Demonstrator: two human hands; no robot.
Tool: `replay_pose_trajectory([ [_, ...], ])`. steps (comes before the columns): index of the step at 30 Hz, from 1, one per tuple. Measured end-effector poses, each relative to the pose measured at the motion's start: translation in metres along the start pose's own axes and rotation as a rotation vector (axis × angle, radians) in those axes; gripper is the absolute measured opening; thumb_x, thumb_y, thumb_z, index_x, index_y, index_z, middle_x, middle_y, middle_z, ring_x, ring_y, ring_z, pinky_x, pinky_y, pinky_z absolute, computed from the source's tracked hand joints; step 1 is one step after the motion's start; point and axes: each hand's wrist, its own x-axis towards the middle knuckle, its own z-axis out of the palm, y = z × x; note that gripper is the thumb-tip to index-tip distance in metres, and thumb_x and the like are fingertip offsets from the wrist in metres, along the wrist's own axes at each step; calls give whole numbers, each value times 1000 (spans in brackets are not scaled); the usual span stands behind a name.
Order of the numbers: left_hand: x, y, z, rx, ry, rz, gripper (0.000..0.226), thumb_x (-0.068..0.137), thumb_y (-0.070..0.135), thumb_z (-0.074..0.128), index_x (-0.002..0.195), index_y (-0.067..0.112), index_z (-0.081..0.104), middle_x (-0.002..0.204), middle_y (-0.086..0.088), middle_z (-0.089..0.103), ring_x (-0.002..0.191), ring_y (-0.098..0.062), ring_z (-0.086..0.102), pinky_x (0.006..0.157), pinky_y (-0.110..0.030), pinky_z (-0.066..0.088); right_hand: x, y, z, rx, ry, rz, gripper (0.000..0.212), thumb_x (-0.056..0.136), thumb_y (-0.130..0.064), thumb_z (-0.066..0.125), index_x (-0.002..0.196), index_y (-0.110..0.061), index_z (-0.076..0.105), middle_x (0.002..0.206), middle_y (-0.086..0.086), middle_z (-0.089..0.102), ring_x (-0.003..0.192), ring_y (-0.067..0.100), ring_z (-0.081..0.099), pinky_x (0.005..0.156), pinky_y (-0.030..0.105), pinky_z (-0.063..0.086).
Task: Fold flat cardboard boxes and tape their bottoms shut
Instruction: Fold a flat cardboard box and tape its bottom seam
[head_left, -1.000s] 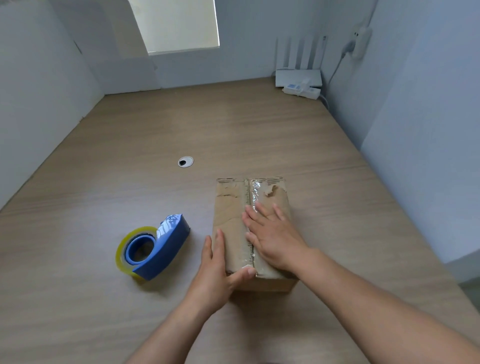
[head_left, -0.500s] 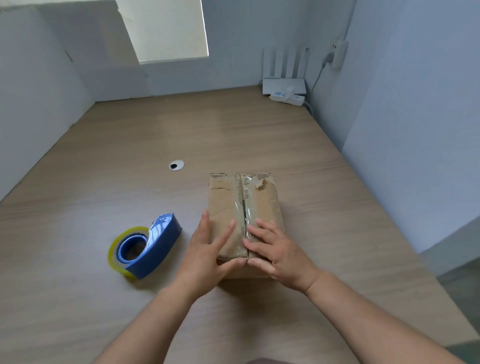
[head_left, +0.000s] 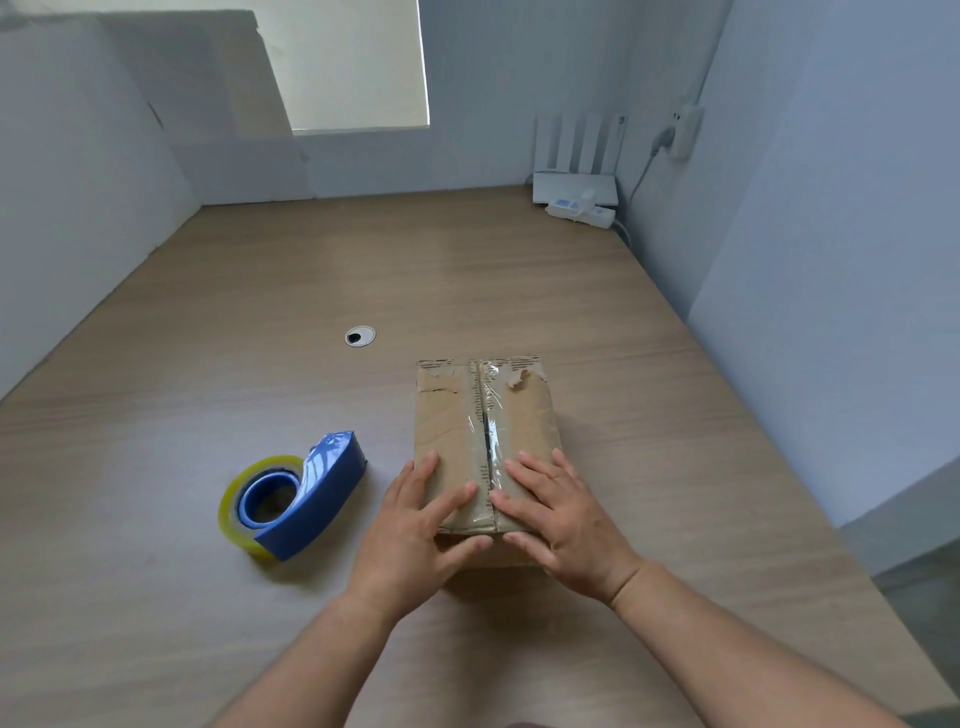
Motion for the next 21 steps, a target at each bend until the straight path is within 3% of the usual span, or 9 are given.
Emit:
replay_pose_trajectory([
  [4,-1,2,1,13,49,29,50,80,51,67,126,30,63,152,-7,34,142,-35,27,112,-45,32,2,-2,-4,98,-39,83,39,70,-30,82,106,-17,74,123,12,64,119,32,56,101,62,35],
  [6,2,4,-1,61,56,53,54,81,63,59,123,30,64,154,-2,26,146,-32,14,119,-45,14,10,1,-10,219,-14,163,26,75,-32,75,96,-17,76,115,8,68,113,24,61,103,49,41],
  [9,19,18,-12,167,30,101,74,75,82,29,119,31,60,157,11,7,147,-16,-14,117,-38,-13,33,20,-21,305,60,341,13,80,-16,71,91,-9,73,99,7,69,98,24,61,88,31,43],
  [12,43,32,-16,230,-98,153,85,79,82,19,148,33,27,160,10,-5,143,-10,-24,115,-33,-19,59,46,-23,227,-21,549,22,86,-18,66,107,-13,68,113,4,61,104,24,57,89,31,42],
  [14,54,33,-14,307,-188,179,88,81,81,16,153,32,9,160,8,-9,143,-10,-24,115,-36,-20,76,58,-19,216,-93,635,31,88,-24,62,118,-19,62,124,0,52,104,19,58,88,30,44],
  [21,51,8,-8,343,-234,170,87,80,83,19,152,38,5,158,14,-13,142,-9,-25,113,-34,-26,121,86,4,160,-200,711,46,89,-29,58,134,-31,51,124,3,46,114,22,50,90,31,42],
])
